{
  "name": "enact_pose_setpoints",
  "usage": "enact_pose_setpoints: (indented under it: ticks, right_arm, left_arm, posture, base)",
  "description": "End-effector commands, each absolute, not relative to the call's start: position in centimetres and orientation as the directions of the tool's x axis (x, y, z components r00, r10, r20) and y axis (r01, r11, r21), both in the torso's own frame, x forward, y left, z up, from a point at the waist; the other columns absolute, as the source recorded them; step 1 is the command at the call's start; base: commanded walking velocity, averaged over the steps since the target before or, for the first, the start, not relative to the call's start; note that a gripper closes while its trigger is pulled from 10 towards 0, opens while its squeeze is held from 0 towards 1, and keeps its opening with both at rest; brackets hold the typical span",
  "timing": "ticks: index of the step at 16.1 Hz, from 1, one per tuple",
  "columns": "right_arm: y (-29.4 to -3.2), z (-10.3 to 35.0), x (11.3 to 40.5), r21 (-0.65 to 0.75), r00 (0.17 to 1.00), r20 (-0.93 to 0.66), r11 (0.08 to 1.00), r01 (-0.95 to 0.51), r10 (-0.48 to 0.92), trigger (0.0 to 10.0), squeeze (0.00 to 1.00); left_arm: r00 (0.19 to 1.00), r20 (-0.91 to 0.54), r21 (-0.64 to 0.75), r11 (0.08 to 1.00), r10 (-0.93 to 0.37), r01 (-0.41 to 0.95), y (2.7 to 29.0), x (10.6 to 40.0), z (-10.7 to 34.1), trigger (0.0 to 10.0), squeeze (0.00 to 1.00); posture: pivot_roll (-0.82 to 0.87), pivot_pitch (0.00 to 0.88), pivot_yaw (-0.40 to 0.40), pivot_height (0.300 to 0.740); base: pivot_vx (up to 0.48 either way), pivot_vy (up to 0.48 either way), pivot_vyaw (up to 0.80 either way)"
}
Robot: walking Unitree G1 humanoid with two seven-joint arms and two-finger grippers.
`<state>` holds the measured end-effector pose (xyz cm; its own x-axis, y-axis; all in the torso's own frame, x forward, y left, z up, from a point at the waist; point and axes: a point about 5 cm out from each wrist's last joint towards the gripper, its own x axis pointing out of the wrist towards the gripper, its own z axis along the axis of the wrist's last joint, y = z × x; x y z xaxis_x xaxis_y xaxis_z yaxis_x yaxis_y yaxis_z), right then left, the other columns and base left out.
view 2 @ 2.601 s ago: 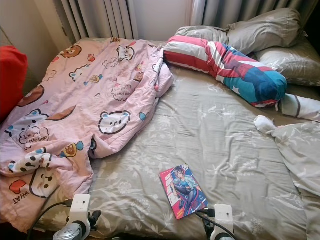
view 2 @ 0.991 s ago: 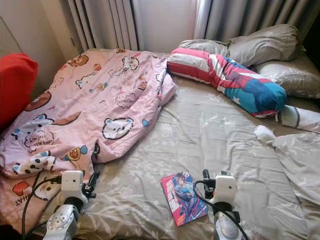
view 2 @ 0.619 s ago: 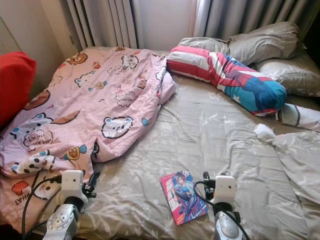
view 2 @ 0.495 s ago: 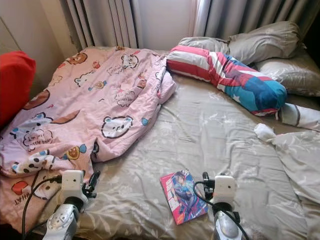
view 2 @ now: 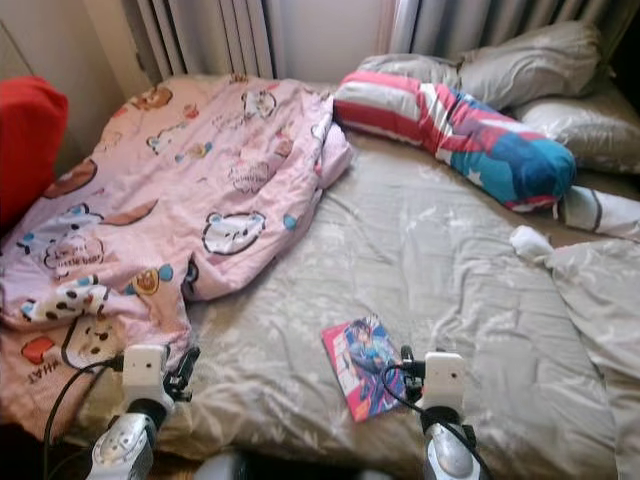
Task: Clean up the room
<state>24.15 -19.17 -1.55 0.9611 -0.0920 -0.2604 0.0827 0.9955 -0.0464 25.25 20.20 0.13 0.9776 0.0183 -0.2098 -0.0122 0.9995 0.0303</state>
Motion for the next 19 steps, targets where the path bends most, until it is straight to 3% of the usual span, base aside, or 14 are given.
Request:
enact_pose_setpoints:
  ticks: [1, 4, 19]
  right_arm:
    - [-19.3, -2.3, 23.7, -0.051, 0.941, -0.321, 0.994, 0.092, -0.104, 10.0, 0.0]
    - [-19.1, -2.0, 23.7, -0.034, 0.953, -0.288, 0.996, 0.082, -0.089, 10.0, 0.0]
    - [-18.6, -2.1, 23.9, -0.02, 0.953, -0.296, 0.998, 0.064, -0.068, 10.0, 0.0]
  left_arm:
    - [0.973, -0.232, 0.024, 1.0, 0.017, -0.012, 20.1, 24.9, -0.3, 10.0, 0.0]
    - [0.972, -0.236, 0.023, 1.0, 0.017, -0.011, 20.1, 24.9, -0.3, 10.0, 0.0]
    - [0.968, -0.25, -0.008, 0.999, -0.035, 0.034, 19.0, 25.3, -0.2, 10.0, 0.0]
  posture:
    - [0.03, 0.147, -0.01, 0.666]
    - [0.03, 0.158, -0.01, 0.637]
    - [0.03, 0.171, -0.004, 0.637]
  base:
    - [0.0, 0.0, 0.0]
    - [0.0, 0.0, 0.0]
    - [0.0, 0.0, 0.0]
